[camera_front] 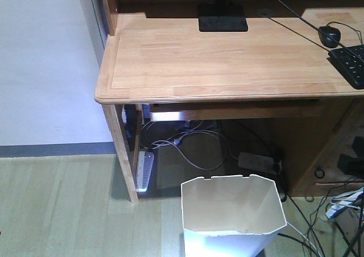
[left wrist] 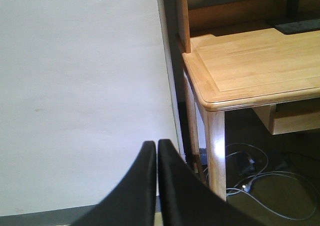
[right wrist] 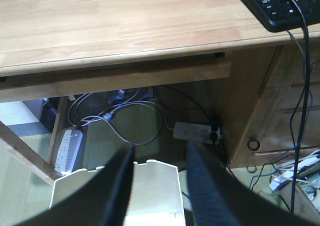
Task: Move trash bin to bedside with robot
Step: 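Lower the right gripper onto the rim of the white trash bin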
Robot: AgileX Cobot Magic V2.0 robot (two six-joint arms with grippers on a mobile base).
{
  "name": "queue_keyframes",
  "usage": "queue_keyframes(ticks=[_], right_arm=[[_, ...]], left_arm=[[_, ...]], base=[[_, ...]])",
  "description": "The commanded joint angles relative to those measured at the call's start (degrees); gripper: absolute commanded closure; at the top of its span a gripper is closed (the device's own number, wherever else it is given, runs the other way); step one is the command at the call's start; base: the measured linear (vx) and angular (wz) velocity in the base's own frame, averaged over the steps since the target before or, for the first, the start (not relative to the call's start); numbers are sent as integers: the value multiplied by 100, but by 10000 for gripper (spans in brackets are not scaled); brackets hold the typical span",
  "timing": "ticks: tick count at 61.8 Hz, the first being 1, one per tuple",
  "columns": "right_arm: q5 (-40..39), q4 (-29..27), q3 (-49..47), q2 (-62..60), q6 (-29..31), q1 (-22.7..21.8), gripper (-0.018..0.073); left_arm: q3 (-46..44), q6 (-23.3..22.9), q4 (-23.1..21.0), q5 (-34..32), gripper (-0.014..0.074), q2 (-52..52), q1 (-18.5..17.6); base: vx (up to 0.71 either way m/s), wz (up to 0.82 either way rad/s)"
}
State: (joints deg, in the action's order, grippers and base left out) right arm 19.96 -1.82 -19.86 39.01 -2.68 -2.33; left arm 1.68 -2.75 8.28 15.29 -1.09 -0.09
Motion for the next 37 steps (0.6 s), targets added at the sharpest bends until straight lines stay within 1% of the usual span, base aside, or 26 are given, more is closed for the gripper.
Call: queue_keyframes(ticks=[1,4,10,17,29,37], right_arm=[[-290,-1,-212,30,-16,-29,158],[-290,-1,-212,30,-16,-29,105],[-253,12,-292,46,-16,-29,48],[-37,19,-609,375,-16,-29,43],[675,14,-1438,1748,-8,-29,50],[777,14,-1814,2601,237,-29,50]], left_arm=[[165,-46,-24,-420,602,-57,-35],[165,-46,-24,-420,602,-57,-35],[165,-46,-24,-420,602,-57,-35],[165,-46,-24,-420,602,-57,-35],[165,-46,-24,-420,602,-57,-35],[165,-46,-24,-420,602,-57,-35]], base=[[0,0],[0,0],[0,0],[0,0],[0,0],[0,0]])
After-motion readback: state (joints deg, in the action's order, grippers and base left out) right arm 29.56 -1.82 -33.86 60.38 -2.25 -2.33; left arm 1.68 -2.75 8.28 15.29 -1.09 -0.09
